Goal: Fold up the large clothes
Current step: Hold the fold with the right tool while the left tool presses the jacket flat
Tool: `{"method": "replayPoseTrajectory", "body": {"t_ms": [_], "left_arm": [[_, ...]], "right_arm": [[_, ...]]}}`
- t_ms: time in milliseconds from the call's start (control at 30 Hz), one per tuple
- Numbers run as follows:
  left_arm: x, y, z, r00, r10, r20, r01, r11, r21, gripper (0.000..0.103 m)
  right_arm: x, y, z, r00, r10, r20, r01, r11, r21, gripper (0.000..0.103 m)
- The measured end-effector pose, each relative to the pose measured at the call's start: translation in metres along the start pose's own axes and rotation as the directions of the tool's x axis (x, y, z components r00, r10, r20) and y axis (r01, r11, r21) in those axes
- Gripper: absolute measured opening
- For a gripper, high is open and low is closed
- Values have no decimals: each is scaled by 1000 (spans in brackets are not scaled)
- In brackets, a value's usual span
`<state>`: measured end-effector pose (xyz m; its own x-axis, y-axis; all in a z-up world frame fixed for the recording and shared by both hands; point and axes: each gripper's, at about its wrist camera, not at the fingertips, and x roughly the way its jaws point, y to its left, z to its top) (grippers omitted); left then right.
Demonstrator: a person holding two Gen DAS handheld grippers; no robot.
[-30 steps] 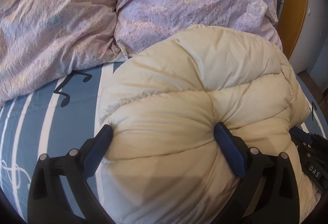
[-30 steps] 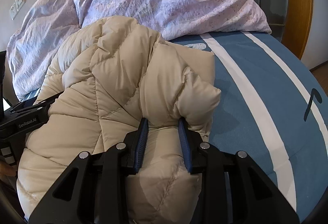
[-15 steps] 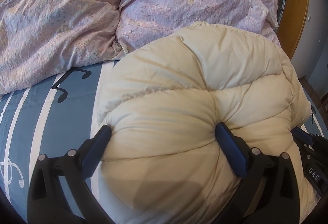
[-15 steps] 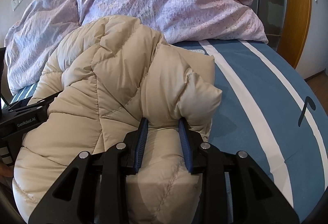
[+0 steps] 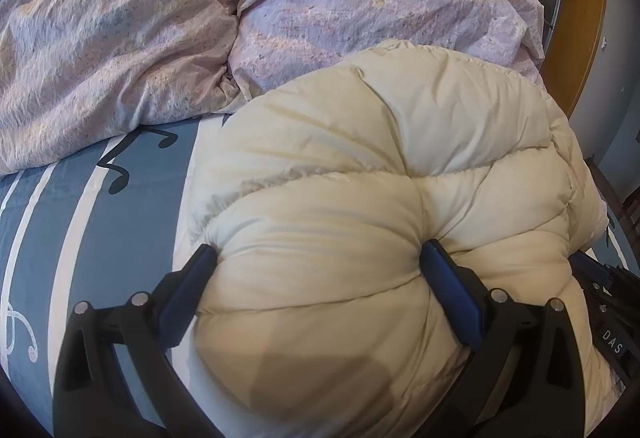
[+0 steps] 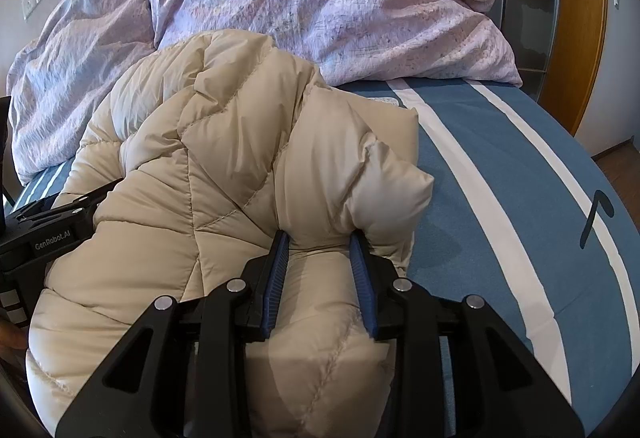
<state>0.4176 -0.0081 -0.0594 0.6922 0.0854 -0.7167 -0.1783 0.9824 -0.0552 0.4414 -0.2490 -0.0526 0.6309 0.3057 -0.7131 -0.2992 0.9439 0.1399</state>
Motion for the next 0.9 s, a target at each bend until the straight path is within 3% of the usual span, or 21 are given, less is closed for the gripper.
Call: {"method": "replayPoseTrajectory", "body": {"t_ms": [900], "left_arm": [[3,3,0,1000,-13,-7,13,1000,-14,101]], "right_arm": [[0,1,0,1000,-10,21,10,1000,1,35]]}}
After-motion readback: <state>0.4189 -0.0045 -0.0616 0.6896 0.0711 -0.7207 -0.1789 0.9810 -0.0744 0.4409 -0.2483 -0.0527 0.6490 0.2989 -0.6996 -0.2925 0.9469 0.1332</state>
